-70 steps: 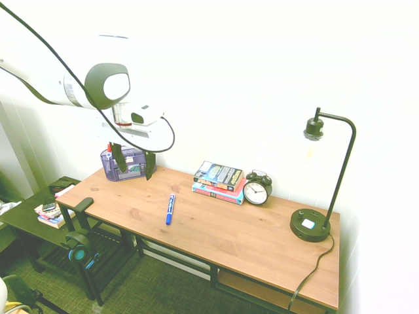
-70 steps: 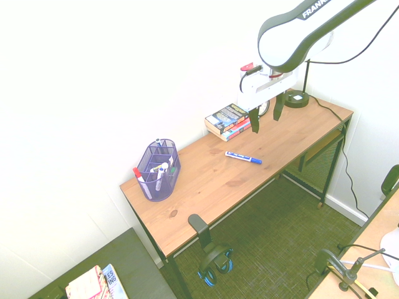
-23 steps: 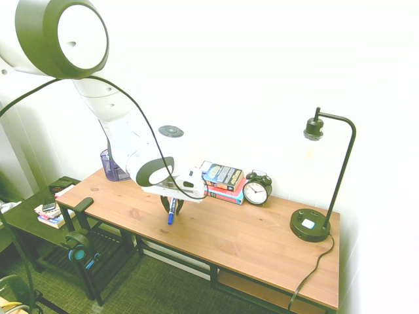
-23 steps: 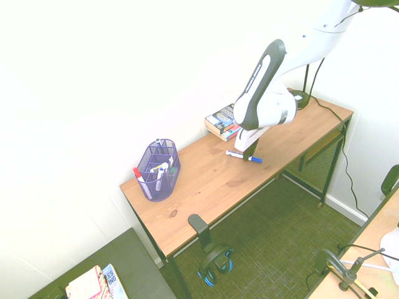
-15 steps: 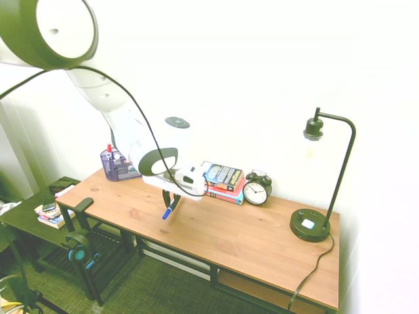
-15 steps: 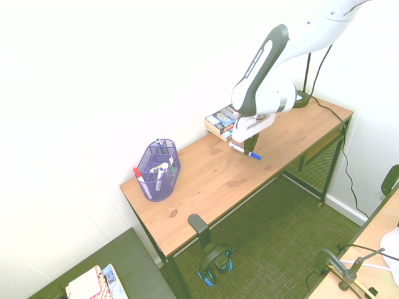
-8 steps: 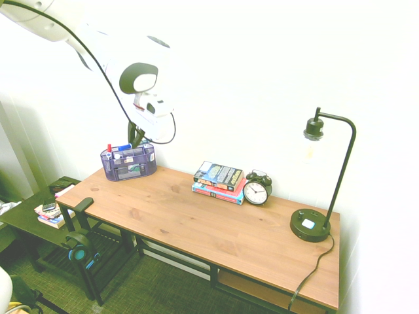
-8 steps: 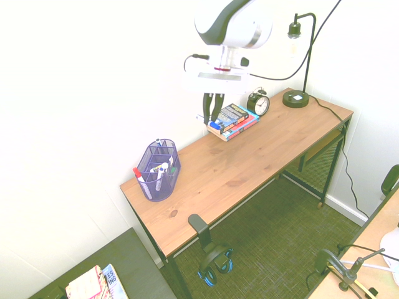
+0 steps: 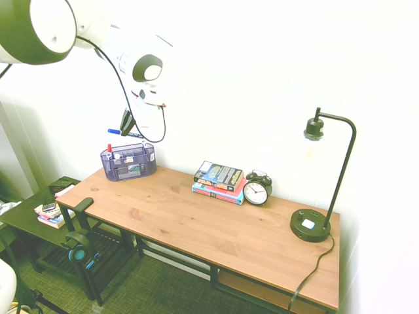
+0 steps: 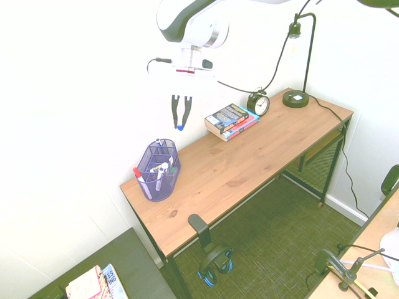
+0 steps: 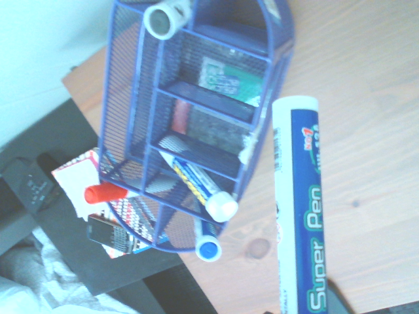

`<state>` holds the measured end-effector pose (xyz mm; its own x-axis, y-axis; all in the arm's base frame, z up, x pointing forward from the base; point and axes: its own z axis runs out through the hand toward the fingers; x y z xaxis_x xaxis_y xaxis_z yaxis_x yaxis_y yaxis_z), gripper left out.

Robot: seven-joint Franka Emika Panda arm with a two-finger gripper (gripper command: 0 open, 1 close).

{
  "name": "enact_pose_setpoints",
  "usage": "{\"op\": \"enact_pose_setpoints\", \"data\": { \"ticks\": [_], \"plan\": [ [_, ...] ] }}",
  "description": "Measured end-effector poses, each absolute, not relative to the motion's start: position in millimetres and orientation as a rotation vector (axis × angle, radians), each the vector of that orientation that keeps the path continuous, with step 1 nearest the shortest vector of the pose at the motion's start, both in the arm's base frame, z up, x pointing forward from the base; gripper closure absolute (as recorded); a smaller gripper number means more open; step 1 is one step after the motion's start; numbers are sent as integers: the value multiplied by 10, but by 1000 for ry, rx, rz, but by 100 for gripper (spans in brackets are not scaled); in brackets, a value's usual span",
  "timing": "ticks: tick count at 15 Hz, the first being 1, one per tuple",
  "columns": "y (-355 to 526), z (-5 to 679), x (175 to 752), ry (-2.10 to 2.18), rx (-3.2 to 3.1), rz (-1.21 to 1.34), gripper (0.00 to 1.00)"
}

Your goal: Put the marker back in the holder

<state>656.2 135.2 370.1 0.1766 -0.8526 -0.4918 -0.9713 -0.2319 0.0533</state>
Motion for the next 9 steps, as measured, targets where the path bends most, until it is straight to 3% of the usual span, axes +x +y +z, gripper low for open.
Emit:
{"op": "enact_pose_setpoints", "data": {
  "ticks": [4,9],
  "plan": [
    [1517,3077,6656,1792,-2118,760,100],
    [1682,2983,6737,1786,-2037,731,100]
  ]
}}
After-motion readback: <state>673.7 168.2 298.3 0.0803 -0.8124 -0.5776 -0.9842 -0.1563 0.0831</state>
